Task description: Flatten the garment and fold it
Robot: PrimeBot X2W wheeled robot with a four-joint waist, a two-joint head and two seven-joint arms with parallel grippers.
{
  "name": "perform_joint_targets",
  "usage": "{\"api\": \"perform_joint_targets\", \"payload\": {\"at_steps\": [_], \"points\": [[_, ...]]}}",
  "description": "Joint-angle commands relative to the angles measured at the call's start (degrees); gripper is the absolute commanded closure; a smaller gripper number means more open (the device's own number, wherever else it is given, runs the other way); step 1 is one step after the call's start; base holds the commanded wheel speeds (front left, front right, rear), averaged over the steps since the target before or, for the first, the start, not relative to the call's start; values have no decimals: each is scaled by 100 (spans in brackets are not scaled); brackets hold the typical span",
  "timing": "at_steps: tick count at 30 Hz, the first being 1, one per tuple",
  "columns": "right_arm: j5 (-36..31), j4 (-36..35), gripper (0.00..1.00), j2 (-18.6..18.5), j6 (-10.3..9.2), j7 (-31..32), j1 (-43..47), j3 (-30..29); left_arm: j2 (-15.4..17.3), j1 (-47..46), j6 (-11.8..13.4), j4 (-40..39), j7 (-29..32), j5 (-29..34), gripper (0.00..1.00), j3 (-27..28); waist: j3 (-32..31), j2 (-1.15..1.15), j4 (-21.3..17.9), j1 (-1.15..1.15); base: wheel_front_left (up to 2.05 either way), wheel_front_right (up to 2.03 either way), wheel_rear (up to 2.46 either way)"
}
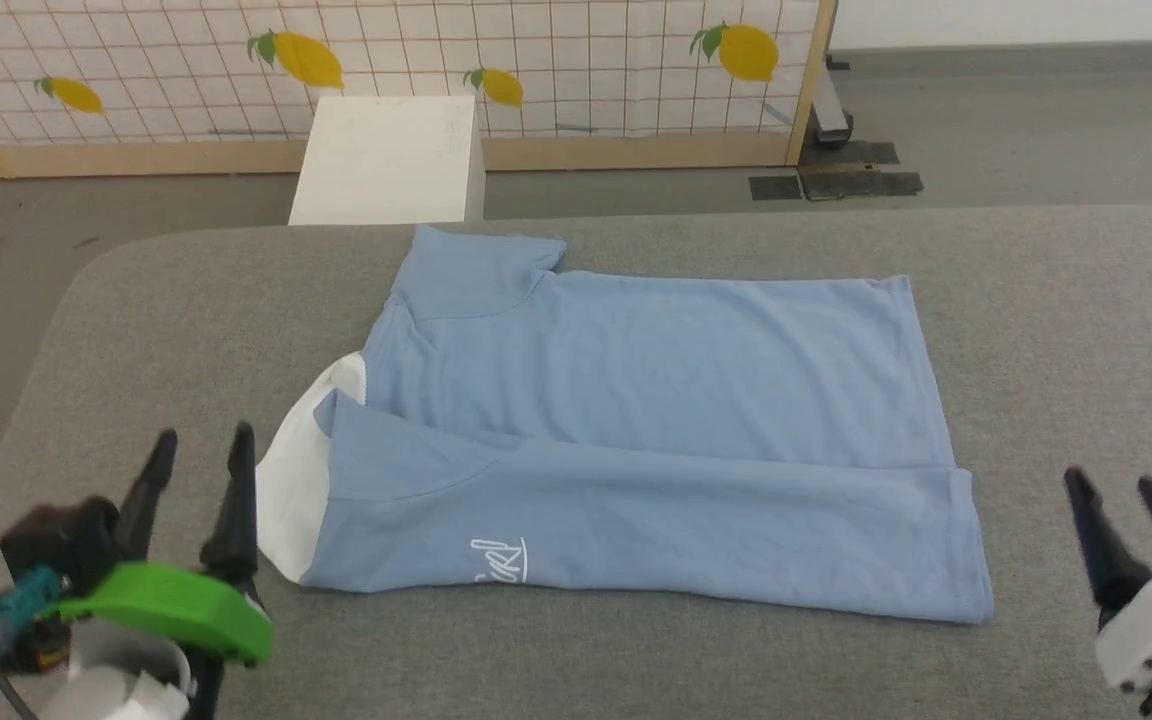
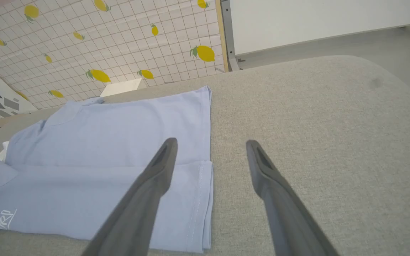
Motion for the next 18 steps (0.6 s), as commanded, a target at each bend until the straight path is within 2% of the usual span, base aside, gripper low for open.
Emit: {"api": "perform_joint_targets", "payload": {"at_steps": [1,2,3,5,7,9,12,18], "points": [[43,89,0,35,-9,-131,173,67,-148,256,-63,-44,-25,168,0,128,-54,20,29,0,0,0,0],[75,160,0,62,-9,-184,256,88,-224,389,-91,-30,-25,219,0,183,-72,20,30,0,0,0,0],[145,365,0,91,-9,-336,436,145,-459,696,-220,7,-26,401,0,374,-122,20,26,0,0,0,0],[214,511,0,54,-9,-422,468,196,-662,860,-388,112,-26,548,0,526,-139,20,18,0,0,0,0],[238,544,0,28,-9,-454,433,211,-710,861,-447,249,10,535,0,487,-117,20,14,0,0,0,0],[251,558,0,-2,-9,-474,374,230,-693,746,-457,385,306,499,0,386,-61,20,20,0,0,0,0],[261,584,0,-27,-9,-479,287,240,-639,413,-441,536,1190,333,0,192,33,20,33,0,0,0,0],[214,592,0,22,-9,-463,96,317,-370,-463,-177,668,3454,141,0,-261,336,20,7,0,0,0,0]]}}
